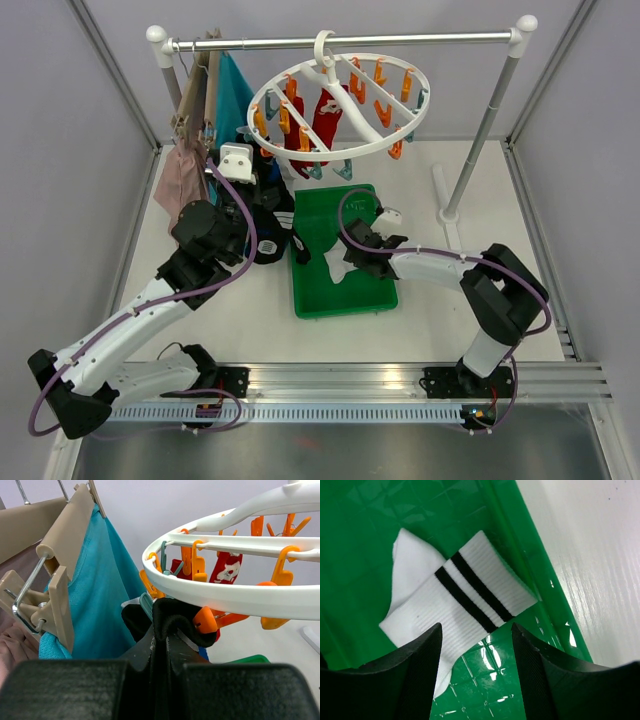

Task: Clip the socks to the hanger
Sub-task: Pick up the sock from the bin.

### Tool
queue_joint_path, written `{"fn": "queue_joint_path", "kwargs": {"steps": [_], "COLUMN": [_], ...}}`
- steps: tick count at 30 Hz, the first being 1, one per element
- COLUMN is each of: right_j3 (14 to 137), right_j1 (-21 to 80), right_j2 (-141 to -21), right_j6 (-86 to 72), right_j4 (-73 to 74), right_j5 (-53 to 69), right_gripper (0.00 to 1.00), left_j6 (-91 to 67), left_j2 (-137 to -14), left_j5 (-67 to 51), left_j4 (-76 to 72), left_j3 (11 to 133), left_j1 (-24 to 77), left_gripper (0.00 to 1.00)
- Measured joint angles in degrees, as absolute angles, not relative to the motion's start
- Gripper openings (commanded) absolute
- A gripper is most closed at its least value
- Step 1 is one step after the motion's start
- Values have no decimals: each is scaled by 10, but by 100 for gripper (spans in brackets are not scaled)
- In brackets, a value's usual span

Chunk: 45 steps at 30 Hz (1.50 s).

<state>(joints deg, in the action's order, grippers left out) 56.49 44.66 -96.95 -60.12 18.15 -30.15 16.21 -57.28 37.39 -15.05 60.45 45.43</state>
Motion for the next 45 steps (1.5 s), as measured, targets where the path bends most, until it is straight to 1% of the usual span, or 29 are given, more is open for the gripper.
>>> {"fn": "queue_joint_path", "kwargs": {"steps": [6, 9, 10, 12, 13, 14, 15, 16, 18, 19, 20, 23, 33, 40, 45], "right_j3": [565, 565, 565, 565, 565, 565, 565, 565, 565, 565, 565, 565, 565, 566, 566], "right_j1": [447, 447, 447, 447, 447, 447, 447, 447, 447, 447, 447, 447, 449, 480, 517], "right_j2": [-994, -1006, -1006, -1009, -1011, -1012, -1014, -1016, -1019, -1021, -1021, -1024, -1020, -961, -902], "right_j6": [-629, -633, -634, -635, -635, -633, -633, -634, -632, -631, -627, -618, -568, -482, -410], "right_j4": [184, 176, 173, 170, 167, 165, 164, 162, 156, 152, 149, 141, 135, 142, 135], "right_j5": [-312, -319, -321, -326, -329, -331, -331, -333, -335, -335, -335, -335, -348, -388, -415], "right_gripper": [65, 64, 62, 55, 44, 38, 35, 28, 22, 16, 14, 1, 0, 0, 0], "left_j6": [158, 158, 158, 158, 158, 158, 158, 158, 158, 158, 158, 158, 157, 145, 124], "left_j2": [-573, -573, -573, -573, -573, -573, -573, -573, -573, -573, -573, -573, -573, -572, -568], "left_j5": [373, 372, 372, 372, 372, 372, 372, 371, 371, 371, 370, 369, 369, 356, 322], "left_j4": [-150, -150, -150, -150, -150, -150, -150, -150, -150, -150, -150, -150, -150, -138, -115], "left_j3": [603, 602, 602, 602, 601, 601, 601, 600, 600, 600, 600, 600, 600, 600, 600], "left_j1": [454, 454, 454, 454, 454, 454, 454, 454, 454, 454, 454, 454, 454, 454, 454], "left_gripper": [11, 11, 12, 12, 13, 13, 13, 13, 14, 14, 14, 14, 15, 29, 31]}}
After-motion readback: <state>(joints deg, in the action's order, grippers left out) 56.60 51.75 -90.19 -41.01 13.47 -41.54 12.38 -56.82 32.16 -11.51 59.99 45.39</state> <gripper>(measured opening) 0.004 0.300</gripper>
